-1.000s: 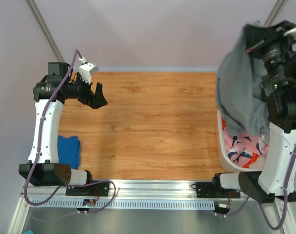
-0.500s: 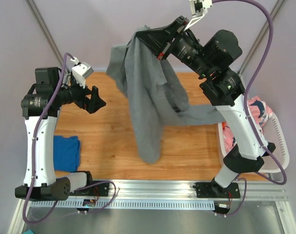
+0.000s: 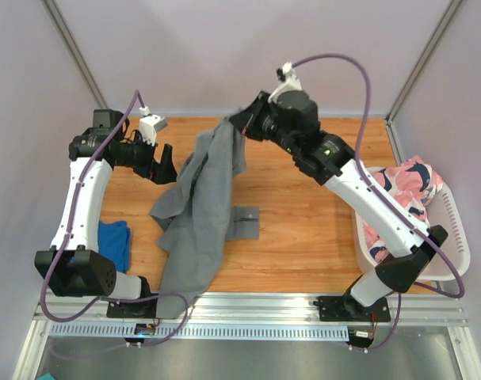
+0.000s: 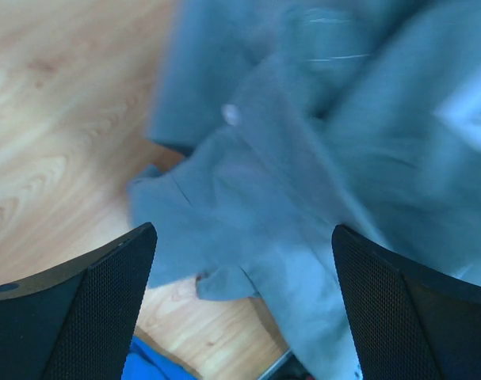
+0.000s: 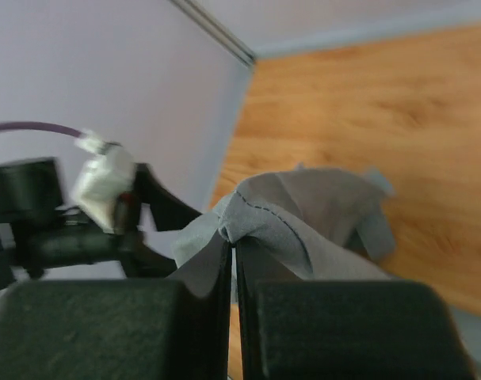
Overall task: Fold and stack the mixed laundry pile
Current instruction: Place the shirt at the center of the board, then flatten out the shirt at the center of the board.
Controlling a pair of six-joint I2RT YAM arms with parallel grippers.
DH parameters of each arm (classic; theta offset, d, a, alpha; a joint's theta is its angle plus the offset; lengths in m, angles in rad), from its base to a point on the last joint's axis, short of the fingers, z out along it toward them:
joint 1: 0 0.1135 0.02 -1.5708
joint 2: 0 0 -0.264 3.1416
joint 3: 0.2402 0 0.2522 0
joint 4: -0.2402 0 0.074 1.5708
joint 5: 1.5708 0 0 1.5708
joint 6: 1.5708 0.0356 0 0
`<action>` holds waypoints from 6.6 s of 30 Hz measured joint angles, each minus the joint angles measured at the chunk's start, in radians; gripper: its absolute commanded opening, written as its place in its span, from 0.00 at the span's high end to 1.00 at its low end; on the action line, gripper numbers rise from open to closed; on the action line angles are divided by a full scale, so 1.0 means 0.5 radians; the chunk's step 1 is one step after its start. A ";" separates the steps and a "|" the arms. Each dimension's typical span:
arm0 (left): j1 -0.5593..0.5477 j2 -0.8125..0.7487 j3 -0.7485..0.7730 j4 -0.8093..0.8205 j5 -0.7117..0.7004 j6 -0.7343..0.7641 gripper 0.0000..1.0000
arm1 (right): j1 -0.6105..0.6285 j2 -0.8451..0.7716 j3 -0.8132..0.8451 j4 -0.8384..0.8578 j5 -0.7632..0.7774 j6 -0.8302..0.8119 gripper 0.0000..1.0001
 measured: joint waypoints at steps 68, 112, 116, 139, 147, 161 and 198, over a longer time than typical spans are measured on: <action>-0.408 -0.137 1.122 0.214 -1.704 0.205 1.00 | -0.054 -0.286 -0.420 -0.682 -0.481 -0.969 1.00; -1.129 -0.011 0.088 0.024 -0.971 0.125 0.36 | -0.787 0.055 -1.126 -0.722 0.041 -0.340 0.50; -1.087 -0.051 -0.480 0.006 -1.122 0.106 0.20 | -0.849 0.220 -1.046 -0.710 0.052 -0.478 0.41; -0.960 0.960 -0.697 0.435 -1.604 0.176 0.36 | -0.806 1.547 0.204 -0.876 0.079 -1.080 1.00; -0.767 1.399 0.005 0.513 -1.819 0.204 0.32 | -0.968 1.340 -0.146 -0.782 0.092 -0.874 1.00; -0.699 1.070 0.237 0.758 -1.479 0.430 0.18 | -1.274 0.851 -0.724 -0.686 -0.093 -0.599 0.46; -1.016 0.352 -1.328 1.180 -1.465 0.141 0.17 | -1.073 -0.088 -2.094 -0.465 -0.085 0.021 0.71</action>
